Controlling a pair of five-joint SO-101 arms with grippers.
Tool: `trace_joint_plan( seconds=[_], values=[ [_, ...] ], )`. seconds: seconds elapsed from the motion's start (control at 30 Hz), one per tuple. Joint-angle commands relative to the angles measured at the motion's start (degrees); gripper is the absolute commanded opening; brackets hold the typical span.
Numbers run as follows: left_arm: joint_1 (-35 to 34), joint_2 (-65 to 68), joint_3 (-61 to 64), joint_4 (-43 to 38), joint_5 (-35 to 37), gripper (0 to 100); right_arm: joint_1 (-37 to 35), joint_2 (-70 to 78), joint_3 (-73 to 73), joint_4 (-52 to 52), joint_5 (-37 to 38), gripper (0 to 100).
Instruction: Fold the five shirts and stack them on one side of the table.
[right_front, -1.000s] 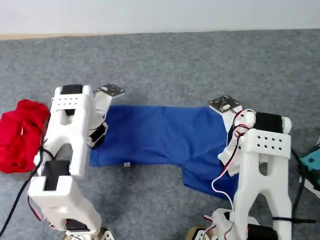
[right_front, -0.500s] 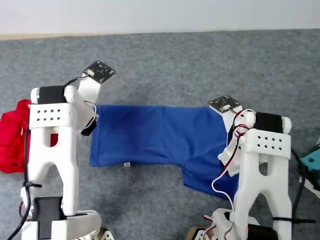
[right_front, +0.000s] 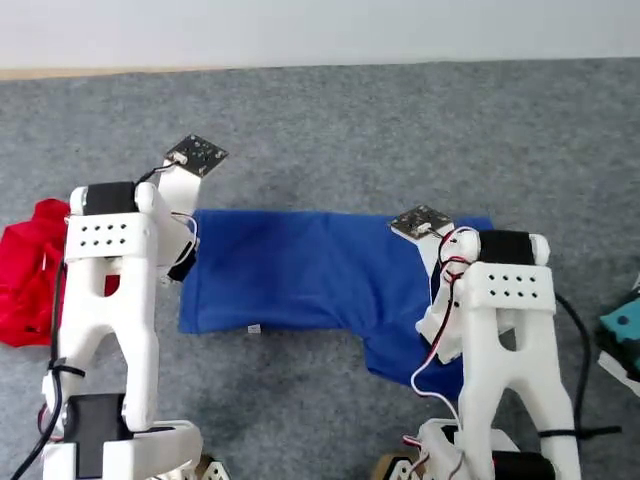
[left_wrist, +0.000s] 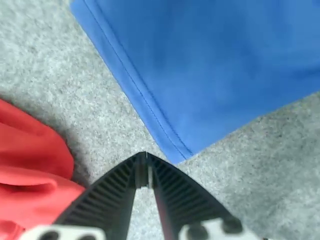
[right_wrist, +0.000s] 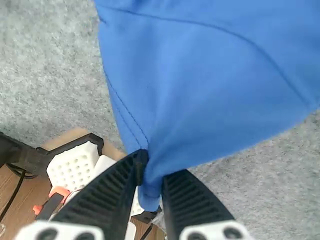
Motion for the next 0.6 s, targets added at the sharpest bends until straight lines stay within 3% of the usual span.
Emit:
trace_joint_plan(
  seconds=[0.0, 0.2, 0.57],
  values=[
    [-0.18, -1.67, 0.22, -1.23, 0.26, 0, -0.48, -1.98, 0.35, 1.01, -0.26, 2.2],
    [-0.09, -1.67, 2.15, -4.13, 0.26, 0, -0.40, -2.07, 0.00, 2.42, -0.44, 22.1],
    [0.18, -1.67, 3.03, -5.19, 0.26, 0, 1.54, -10.33, -3.78, 2.07, 1.58, 25.4]
  ],
)
